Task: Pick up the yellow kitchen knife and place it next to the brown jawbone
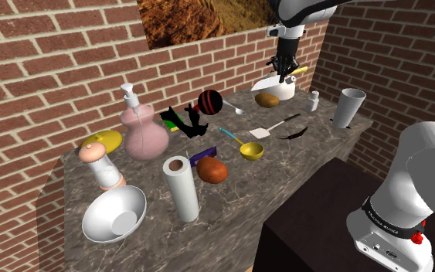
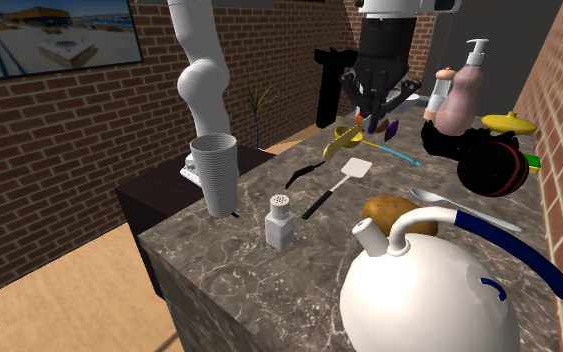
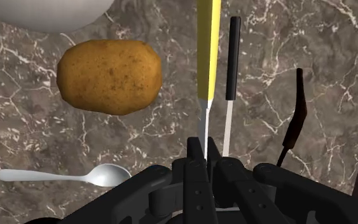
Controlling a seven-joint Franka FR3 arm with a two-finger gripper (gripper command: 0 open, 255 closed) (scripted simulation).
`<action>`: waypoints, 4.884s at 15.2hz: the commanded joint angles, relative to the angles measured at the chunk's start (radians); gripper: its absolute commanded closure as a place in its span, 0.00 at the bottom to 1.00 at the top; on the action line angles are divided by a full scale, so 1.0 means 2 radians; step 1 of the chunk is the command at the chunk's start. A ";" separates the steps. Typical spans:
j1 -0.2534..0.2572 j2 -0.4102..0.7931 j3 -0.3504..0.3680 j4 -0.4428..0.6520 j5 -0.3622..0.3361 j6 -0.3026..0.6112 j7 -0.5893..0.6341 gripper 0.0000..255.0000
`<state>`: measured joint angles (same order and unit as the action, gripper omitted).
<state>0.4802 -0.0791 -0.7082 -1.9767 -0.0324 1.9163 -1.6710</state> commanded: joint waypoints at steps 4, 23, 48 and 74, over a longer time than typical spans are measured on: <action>0.027 -0.015 0.036 -0.014 -0.008 0.002 0.068 1.00; 0.127 0.053 0.149 0.051 0.031 -0.003 0.265 1.00; 0.181 0.209 0.205 0.173 0.077 0.026 0.365 1.00; 0.177 0.250 0.212 0.114 0.094 0.123 0.353 0.00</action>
<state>0.8352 0.4200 -0.2846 -1.7486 0.1556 2.1625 -0.9652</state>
